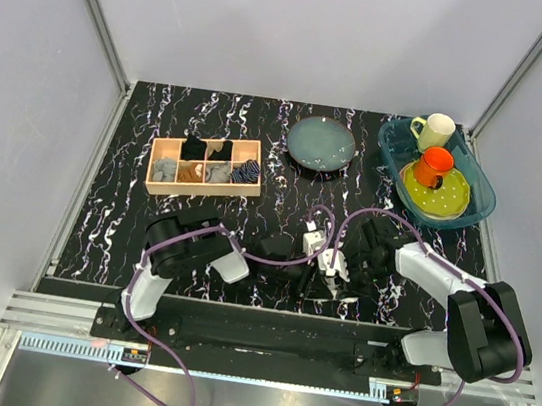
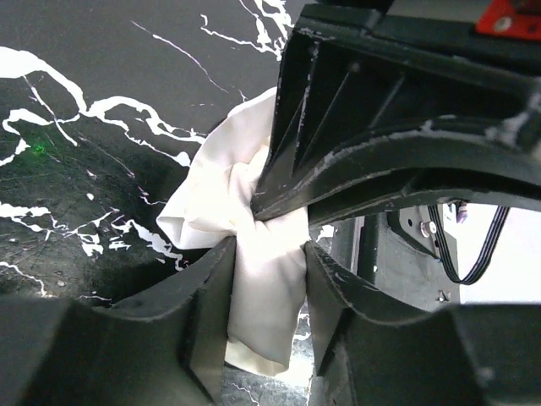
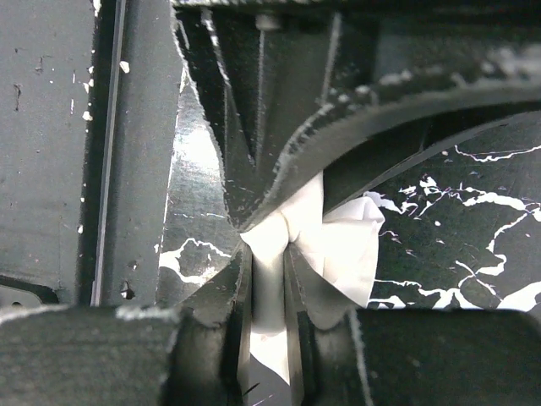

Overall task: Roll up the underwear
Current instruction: Roll the underwear to the center of the board, then pick up the underwear from the center of the board.

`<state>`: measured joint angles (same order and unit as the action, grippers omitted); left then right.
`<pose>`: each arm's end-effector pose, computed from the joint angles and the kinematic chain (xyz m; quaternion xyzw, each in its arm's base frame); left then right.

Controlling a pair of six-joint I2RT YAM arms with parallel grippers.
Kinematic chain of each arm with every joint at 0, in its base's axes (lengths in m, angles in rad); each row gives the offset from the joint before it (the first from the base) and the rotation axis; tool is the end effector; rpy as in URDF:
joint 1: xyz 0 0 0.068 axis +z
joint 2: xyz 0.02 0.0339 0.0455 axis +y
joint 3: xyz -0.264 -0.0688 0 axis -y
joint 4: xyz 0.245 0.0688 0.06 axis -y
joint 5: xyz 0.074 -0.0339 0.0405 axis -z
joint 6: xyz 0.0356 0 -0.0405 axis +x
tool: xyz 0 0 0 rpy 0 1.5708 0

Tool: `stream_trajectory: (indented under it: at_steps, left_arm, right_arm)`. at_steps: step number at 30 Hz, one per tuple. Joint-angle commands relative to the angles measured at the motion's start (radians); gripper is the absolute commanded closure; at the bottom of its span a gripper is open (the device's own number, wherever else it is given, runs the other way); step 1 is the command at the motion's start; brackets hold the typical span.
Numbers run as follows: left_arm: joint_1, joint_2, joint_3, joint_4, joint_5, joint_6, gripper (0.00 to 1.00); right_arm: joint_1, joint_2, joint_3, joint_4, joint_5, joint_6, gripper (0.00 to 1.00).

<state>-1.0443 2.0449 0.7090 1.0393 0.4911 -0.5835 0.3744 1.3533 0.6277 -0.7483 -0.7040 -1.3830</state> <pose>0.1647 -0.3168 0.0933 0.3188 0.7261 -0.5537 0.2542 0.1739 0.0931 0.1529 -0.7325 0.5855 0.2795 0.2062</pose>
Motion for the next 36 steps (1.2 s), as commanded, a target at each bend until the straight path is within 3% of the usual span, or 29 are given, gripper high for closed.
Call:
stream_trajectory:
  at_steps: [1, 6, 7, 9, 10, 16, 19, 24, 27, 28, 30, 31, 36]
  left_arm:
    - [-0.014, 0.069, 0.010, -0.272, -0.002, 0.031, 0.61]
    - [-0.014, 0.066, 0.018, -0.308, 0.017, 0.034, 0.97]
    - [-0.011, 0.057, 0.009, -0.305, 0.015, 0.033, 1.00]
    - [-0.003, 0.025, -0.012, -0.269, 0.009, 0.011, 1.00]
    - [0.012, 0.009, -0.031, -0.246, 0.009, -0.001, 1.00]
    - [0.090, -0.152, -0.152, -0.104, 0.026, -0.085, 1.00]
    - [0.125, -0.230, -0.186, -0.102, 0.029, -0.099, 1.00]
    - [0.191, -0.427, -0.244, -0.133, 0.024, -0.121, 1.00]
    - [0.265, -0.616, -0.240, -0.304, 0.009, -0.070, 1.00]
    - [0.305, -0.670, -0.209, -0.450, -0.005, -0.046, 1.00]
    - [0.345, -0.803, -0.169, -0.595, -0.049, 0.048, 1.00]
    - [0.403, -0.837, -0.131, -0.705, -0.054, 0.071, 1.00]
    - [0.624, -0.946, -0.036, -0.935, 0.030, 0.175, 1.00]
  right_arm:
    - [0.009, 0.000, -0.013, 0.104, 0.011, -0.014, 0.88]
    - [0.009, 0.017, -0.002, 0.104, 0.005, 0.012, 0.88]
    - [0.009, 0.015, 0.000, 0.104, 0.005, 0.015, 0.86]
    - [0.008, 0.015, 0.013, 0.098, 0.006, 0.050, 0.79]
    - [0.006, 0.006, 0.041, 0.089, 0.003, 0.065, 0.66]
    - [-0.084, -0.066, 0.243, -0.146, -0.087, 0.098, 0.35]
    - [-0.097, -0.104, 0.306, -0.215, -0.106, 0.125, 0.34]
    - [-0.100, -0.167, 0.362, -0.194, -0.101, 0.329, 0.31]
    - [-0.101, -0.213, 0.401, -0.180, -0.101, 0.444, 0.30]
    - [-0.101, -0.239, 0.411, -0.171, -0.106, 0.462, 0.30]
    - [-0.101, -0.272, 0.402, -0.119, -0.136, 0.534, 0.29]
    - [-0.104, -0.299, 0.374, -0.100, -0.152, 0.567, 0.29]
    - [-0.101, -0.321, 0.314, -0.028, -0.155, 0.588, 0.27]
